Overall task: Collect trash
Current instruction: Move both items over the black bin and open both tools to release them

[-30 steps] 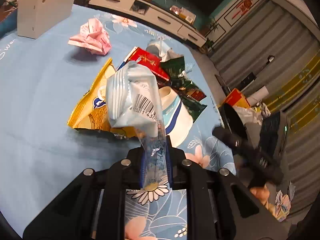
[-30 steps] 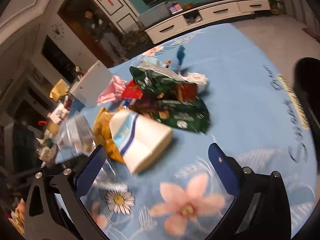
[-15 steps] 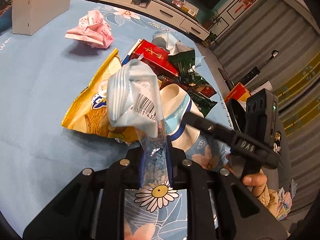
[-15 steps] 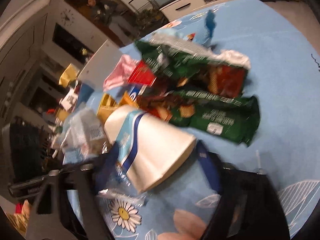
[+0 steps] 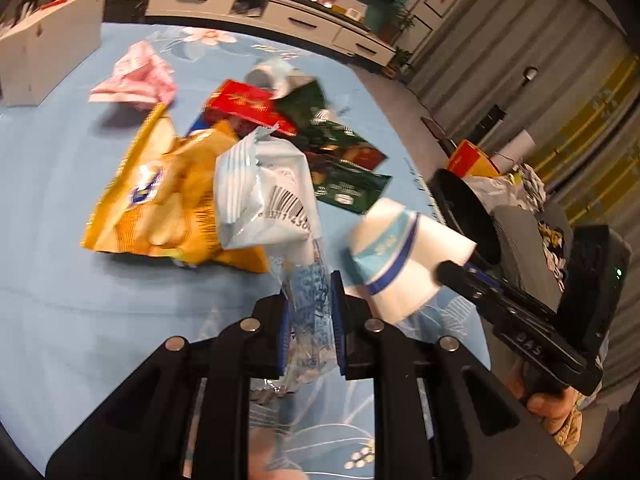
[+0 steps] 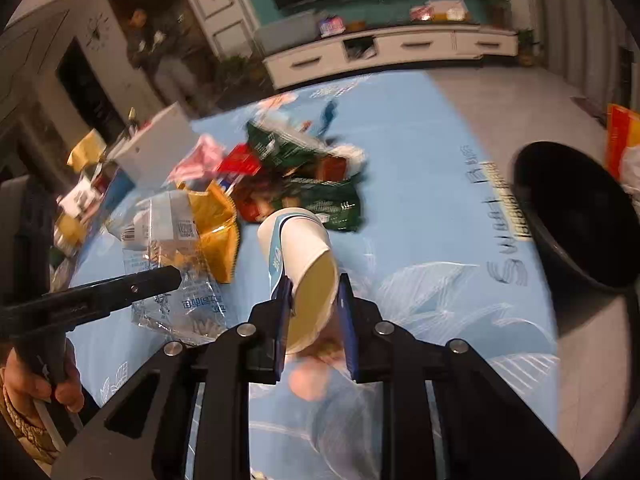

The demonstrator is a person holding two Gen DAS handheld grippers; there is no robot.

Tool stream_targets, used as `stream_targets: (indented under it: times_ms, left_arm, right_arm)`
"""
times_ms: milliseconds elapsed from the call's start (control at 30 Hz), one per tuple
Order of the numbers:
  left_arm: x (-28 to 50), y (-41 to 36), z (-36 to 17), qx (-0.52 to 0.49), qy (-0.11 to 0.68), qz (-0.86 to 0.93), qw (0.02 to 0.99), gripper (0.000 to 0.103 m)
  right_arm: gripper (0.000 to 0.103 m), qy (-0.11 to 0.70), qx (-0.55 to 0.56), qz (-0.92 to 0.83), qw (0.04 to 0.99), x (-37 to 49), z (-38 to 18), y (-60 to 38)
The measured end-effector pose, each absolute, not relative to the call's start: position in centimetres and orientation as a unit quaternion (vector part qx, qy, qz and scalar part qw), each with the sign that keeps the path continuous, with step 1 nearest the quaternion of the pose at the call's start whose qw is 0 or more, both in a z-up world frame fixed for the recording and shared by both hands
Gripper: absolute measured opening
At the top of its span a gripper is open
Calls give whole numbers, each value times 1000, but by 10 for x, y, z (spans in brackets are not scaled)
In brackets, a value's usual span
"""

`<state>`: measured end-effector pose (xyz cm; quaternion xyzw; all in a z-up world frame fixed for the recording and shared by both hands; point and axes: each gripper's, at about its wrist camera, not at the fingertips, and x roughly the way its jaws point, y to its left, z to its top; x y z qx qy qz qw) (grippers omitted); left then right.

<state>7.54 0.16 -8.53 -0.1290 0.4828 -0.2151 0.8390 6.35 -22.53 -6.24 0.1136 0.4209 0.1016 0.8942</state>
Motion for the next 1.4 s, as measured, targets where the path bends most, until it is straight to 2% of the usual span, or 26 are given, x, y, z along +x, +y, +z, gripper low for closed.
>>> stream_targets:
  times_ms: [267,733,1100,1200,1233,1367,1400]
  left_arm:
    - [79,-55,-67,-76,468,-251,844,18]
    - [120,-229,-45,48,411,-356,838,18]
    - [158,-338,-75,109,413,-375,823,18]
    - [165,-356,-90,126,422,-366,820,18]
    - [167,-361,-93,131,424,-365,819,19]
    - [171,-367,-103,133,430,-362,816,52]
    - [170,-365,-103,136,427,-363,817,56]
  right_arm:
    - [24,372,37,-51,926,21,-40,-280]
    - [24,333,67,-180,923,40,-51,-404]
    - [25,354,78,-202,910,81,-82,-457]
    - [29,362,83,-204,906,86,-92,-466]
    - [33,366,85,-205,904,88,-96,-470]
    - [37,372,100,-204,900,87,-105,-476]
    - [39,371,103,-206,900,85,-106,-476]
